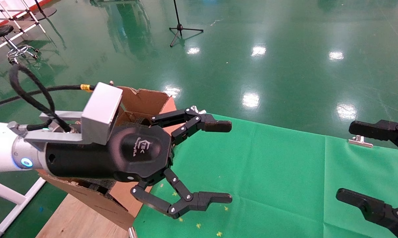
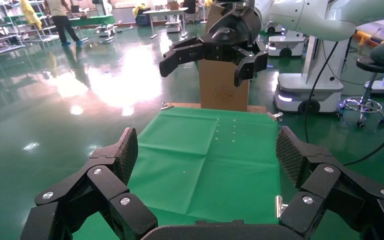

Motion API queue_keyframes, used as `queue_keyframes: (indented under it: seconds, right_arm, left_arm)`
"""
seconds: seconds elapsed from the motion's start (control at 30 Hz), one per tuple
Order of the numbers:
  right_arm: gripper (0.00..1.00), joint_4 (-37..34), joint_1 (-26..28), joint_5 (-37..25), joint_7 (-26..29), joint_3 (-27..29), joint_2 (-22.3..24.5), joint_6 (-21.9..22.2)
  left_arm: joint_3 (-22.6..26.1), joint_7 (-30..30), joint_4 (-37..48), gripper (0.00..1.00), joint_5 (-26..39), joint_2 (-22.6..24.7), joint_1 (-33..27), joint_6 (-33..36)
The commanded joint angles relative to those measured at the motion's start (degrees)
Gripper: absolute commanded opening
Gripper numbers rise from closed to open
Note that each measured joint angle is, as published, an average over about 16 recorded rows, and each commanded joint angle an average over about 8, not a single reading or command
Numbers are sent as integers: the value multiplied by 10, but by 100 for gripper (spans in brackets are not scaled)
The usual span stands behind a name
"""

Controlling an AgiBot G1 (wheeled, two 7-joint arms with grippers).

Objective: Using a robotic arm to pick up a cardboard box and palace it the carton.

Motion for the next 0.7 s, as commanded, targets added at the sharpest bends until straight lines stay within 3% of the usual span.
queue_keyframes:
  seconds: [0.03, 0.7]
  right_arm:
    - [100, 0, 0, 0, 0, 0, 0, 0]
    - [100, 0, 0, 0, 0, 0, 0, 0]
  left_arm:
    - [1, 0, 1, 100, 1, 0, -1, -1]
    - [5, -2, 4, 100, 6, 1, -5, -4]
